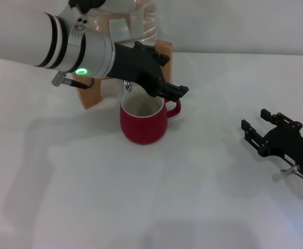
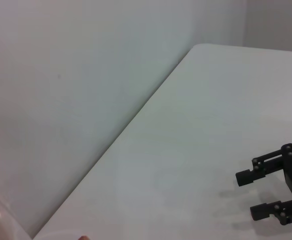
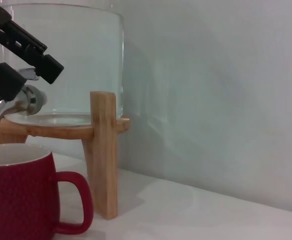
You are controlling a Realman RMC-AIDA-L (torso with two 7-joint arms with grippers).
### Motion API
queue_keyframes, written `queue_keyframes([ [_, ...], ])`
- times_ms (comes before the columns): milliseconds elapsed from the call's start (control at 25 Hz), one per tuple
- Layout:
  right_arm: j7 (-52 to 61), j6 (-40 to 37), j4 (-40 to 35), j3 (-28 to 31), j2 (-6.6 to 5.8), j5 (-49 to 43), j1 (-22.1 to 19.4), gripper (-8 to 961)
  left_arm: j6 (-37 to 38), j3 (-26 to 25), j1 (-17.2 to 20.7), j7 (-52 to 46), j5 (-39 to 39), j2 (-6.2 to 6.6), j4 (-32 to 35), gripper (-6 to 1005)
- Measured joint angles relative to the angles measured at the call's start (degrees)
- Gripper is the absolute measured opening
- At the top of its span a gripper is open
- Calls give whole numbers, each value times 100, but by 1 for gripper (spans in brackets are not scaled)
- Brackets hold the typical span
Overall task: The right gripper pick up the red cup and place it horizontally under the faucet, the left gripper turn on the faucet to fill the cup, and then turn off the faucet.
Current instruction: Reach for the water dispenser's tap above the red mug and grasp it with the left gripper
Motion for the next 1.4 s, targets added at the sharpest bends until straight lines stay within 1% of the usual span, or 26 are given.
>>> queue_keyframes([
  [400, 0, 0, 0, 8, -9, -3, 0, 540, -61, -14, 3, -41, 34, 9, 138, 877],
  [680, 0, 0, 0, 0, -9, -2, 0, 540, 82, -21, 42, -23, 80, 9, 171, 877],
  [960, 0, 0, 0, 0, -9, -2, 0, 540, 251, -13, 43, 25, 155, 13, 29, 876],
  [1160, 0, 0, 0, 0, -9, -2, 0, 540, 259, 11, -3, 57, 163, 10, -105, 876],
  [1400, 0, 0, 0, 0, -9, -2, 0, 540, 161, 20, -16, 38, 176, 9, -89, 876],
])
